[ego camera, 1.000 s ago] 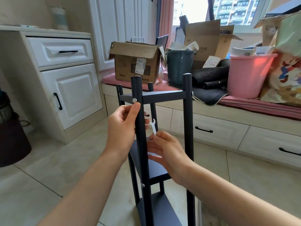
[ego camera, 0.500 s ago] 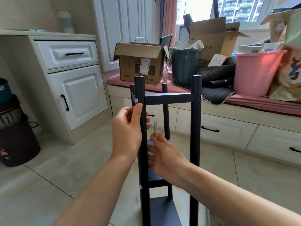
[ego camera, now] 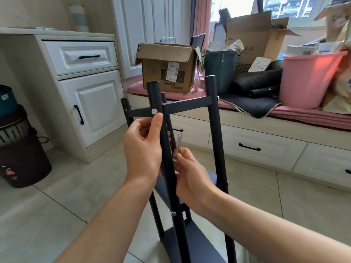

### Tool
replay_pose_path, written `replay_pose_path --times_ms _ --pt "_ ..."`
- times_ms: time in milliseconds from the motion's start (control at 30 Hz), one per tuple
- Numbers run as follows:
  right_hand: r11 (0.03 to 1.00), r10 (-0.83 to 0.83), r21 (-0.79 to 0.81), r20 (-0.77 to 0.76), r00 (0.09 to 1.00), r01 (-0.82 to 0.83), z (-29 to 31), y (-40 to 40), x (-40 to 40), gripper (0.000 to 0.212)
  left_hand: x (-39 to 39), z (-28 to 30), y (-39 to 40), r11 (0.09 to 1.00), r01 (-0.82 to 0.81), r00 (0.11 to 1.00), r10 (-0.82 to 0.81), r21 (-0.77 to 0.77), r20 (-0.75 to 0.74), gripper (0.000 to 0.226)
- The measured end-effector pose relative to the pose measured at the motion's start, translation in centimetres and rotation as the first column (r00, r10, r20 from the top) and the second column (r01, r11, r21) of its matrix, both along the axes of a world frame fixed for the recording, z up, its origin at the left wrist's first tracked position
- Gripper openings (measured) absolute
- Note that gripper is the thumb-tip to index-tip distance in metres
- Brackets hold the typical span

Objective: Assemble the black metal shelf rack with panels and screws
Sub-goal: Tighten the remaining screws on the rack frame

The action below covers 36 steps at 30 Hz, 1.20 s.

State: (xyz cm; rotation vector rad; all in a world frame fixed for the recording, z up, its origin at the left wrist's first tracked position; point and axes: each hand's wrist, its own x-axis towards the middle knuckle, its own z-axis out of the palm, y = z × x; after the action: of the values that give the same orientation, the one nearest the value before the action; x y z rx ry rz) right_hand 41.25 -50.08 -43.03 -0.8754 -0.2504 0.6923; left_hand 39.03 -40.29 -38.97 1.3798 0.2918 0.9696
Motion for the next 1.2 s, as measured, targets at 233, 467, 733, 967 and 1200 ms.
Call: replay_pose_path --times_ms 233,467,733,967,1200 --pt "0.999 -0.040 -0.019 0.080 0.996 0.041 0.0 0.0 0.1 0.018 -0.6 0.3 0.3 0.995 0.083 0.996 -0.084 0.046 0.018 0.036" --pt "0.958 -0.238 -0.145 0.071 0.969 0.246 0.8 -2.0 1.8 0.026 0.1 -0.7 1.0 0.976 0.198 0.979 -0.193 0.090 -0.059 0.019" --pt "0.826 -0.337 -0.409 0.193 0.921 0.388 -0.5 -5.8 4.6 0.031 2.2 -2.2 2.9 0.992 -0.007 0.993 0.022 0.124 -0.119 0.010" --pt "0.799 -0.377 -0.418 0.210 0.902 0.432 -1.4 -8.8 5.7 0.023 3.8 -4.0 5.0 0.970 -0.221 0.924 0.241 0.101 -0.296 0.024" --pt "0.774 -0.391 -0.425 0.262 0.882 0.469 -2.3 -10.9 6.9 0.023 4.4 -5.6 6.1 0.997 -0.071 0.921 0.054 -0.030 -0.386 0.020"
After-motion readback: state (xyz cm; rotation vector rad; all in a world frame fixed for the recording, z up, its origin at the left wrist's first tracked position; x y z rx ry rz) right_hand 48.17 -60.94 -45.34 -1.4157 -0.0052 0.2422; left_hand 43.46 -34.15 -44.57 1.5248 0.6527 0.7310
